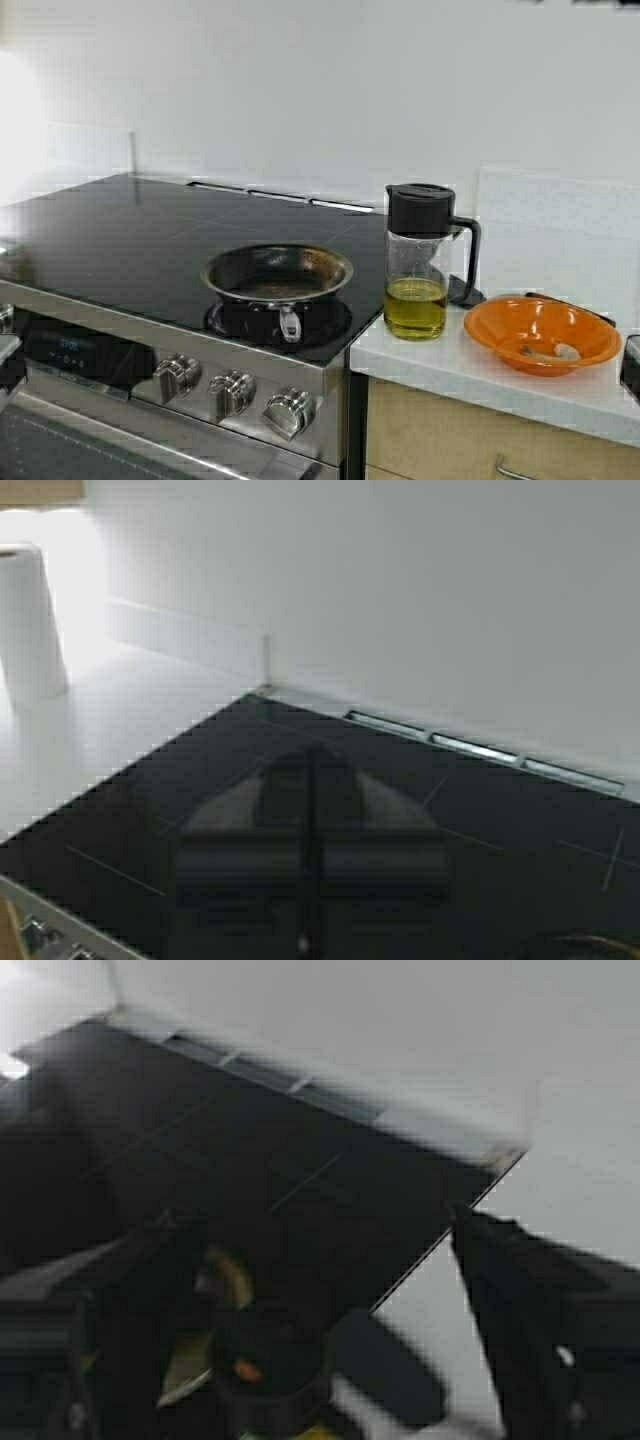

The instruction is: Add oil to the pan and cook the shrimp and serve it

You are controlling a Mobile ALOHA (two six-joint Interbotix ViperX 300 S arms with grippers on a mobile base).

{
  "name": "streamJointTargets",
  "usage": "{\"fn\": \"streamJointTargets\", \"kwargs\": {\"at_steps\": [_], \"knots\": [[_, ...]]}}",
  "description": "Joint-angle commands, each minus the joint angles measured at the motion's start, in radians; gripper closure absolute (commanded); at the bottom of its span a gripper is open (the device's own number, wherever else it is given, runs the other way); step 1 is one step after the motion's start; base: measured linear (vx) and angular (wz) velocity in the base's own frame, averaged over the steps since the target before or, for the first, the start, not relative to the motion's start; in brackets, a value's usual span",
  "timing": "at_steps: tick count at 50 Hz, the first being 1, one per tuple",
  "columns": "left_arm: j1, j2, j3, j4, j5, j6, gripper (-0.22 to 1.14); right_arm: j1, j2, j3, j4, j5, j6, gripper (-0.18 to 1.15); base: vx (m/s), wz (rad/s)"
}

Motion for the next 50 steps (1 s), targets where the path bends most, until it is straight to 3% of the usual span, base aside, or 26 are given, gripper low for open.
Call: {"fn": "streamJointTargets", "kwargs": {"at_steps": [1,12,20,37,50], "knots": [[0.002,-0.003,-0.006,0.0,-0.005,0.0,0.89,0.057,0.112,0.02,0.098,-0.08,-0.002,-0.06,0.0,0.0],[0.002,-0.003,-0.005,0.0,0.006,-0.002,0.89,0.118,0.241,0.101,0.296,-0.21,-0.015,-0.06,0.0,0.0],[0.002,-0.003,-0.002,0.0,0.006,-0.003,0.89,0.232,0.356,0.133,0.399,-0.347,-0.018,-0.06,0.0,0.0],[0.002,-0.003,0.0,0.0,0.006,-0.014,0.89,0.476,0.799,0.092,0.821,-0.73,-0.015,-0.06,0.0,0.0],[0.0,-0.003,0.002,0.0,0.006,-0.015,0.89,0.494,1.019,-0.014,0.839,-0.749,0.028,-0.06,0.0,0.0]]}}
